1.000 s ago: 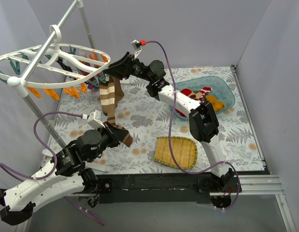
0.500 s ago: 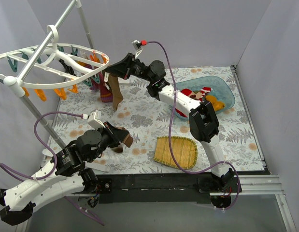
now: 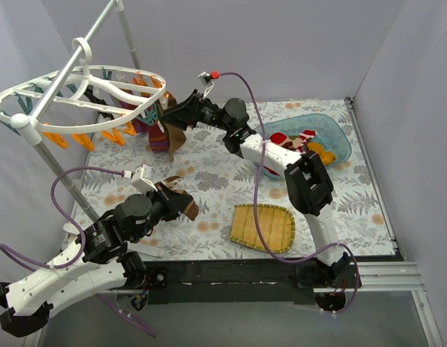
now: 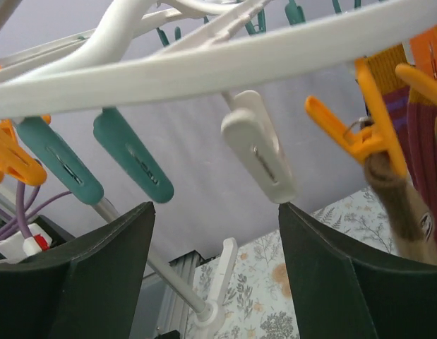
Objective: Remove the socks clipped to the hanger
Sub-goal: Remove the sock from the hanger, then place the sock in the bin.
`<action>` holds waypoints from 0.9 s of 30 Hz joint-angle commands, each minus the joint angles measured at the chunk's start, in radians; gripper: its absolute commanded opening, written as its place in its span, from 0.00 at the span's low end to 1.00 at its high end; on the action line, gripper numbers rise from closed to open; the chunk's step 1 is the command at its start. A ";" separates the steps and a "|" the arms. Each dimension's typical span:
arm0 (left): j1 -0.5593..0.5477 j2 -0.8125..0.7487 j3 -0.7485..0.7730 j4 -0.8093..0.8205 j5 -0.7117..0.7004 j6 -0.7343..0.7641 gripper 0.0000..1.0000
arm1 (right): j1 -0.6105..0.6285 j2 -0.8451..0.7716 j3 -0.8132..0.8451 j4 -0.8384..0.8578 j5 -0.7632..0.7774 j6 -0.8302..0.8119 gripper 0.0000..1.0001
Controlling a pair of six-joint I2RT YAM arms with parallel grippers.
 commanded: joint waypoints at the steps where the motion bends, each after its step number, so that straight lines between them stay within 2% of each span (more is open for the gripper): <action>1: 0.000 0.000 0.036 0.017 0.003 0.026 0.00 | 0.004 -0.152 -0.089 0.048 0.018 -0.045 0.80; 6: 0.000 0.016 0.036 0.052 0.009 0.050 0.00 | 0.004 -0.298 -0.301 0.003 0.054 -0.126 0.85; 10: -0.002 0.043 0.027 0.095 0.030 0.073 0.00 | -0.005 -0.514 -0.511 -0.090 0.136 -0.216 0.85; 14: 0.000 0.095 0.022 0.164 0.062 0.095 0.00 | -0.009 -0.737 -0.681 -0.326 0.350 -0.344 0.86; 19: -0.003 0.177 0.050 0.282 0.085 0.156 0.00 | -0.010 -1.051 -0.926 -0.491 0.539 -0.419 0.86; 20: -0.002 0.219 0.061 0.302 0.092 0.164 0.00 | -0.010 -1.090 -0.948 -0.571 0.632 -0.417 0.86; 24: -0.002 0.354 0.111 0.423 0.136 0.211 0.00 | -0.012 -1.292 -1.036 -0.737 0.814 -0.414 0.87; 27: -0.003 0.486 0.170 0.512 0.156 0.257 0.00 | -0.010 -1.429 -1.033 -0.878 0.952 -0.413 0.87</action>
